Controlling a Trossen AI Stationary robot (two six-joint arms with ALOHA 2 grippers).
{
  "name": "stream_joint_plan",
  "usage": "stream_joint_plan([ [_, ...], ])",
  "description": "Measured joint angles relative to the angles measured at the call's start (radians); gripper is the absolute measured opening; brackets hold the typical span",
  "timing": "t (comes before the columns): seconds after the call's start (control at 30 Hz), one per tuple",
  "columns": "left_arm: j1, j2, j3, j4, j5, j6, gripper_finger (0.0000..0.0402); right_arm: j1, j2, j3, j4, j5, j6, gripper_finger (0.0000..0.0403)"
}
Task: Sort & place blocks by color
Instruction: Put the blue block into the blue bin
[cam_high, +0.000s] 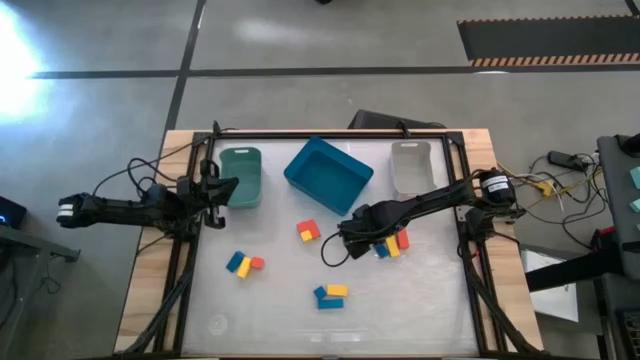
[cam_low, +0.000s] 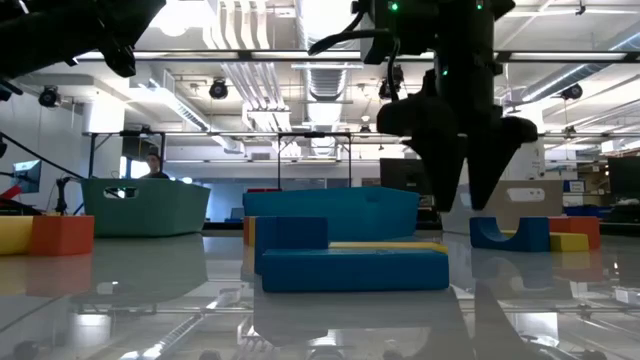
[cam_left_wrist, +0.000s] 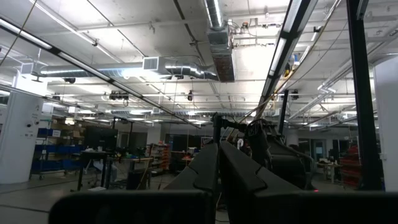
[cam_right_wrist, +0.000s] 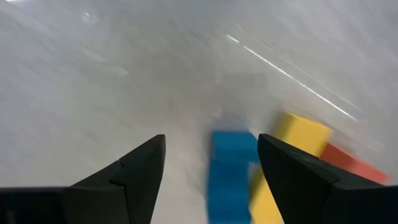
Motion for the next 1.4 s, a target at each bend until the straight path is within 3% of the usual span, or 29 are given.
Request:
stream_joint_plan([
  [0.5,0.000,0.000,-0.003,-0.001,0.000,0.000,0.0000,0.010,0.004,-0.005,-0.042,-0.005,0.013,0.0248],
  [0.9,0.000,0.000,-0.003,-0.001,0.000,0.000,0.0000,0.014,0.004,-0.095,0.075,-0.002,0.024,0.0229],
  [1.07,0.000,0.000,-0.003,0.000,0.000,0.000,0.0000,0.014,0.004,-0.135,0.143,-0.009,0.027,0.0202],
  [1.3,0.000,0.000,-0.003,0.000,0.000,0.000,0.0000,0.014,0.004,-0.142,0.156,-0.008,0.040,0.0124],
  [1.4,0.000,0.000,-0.003,0.000,0.000,0.000,0.0000,0.014,0.004,-0.142,0.166,-0.008,0.039,0.0121],
])
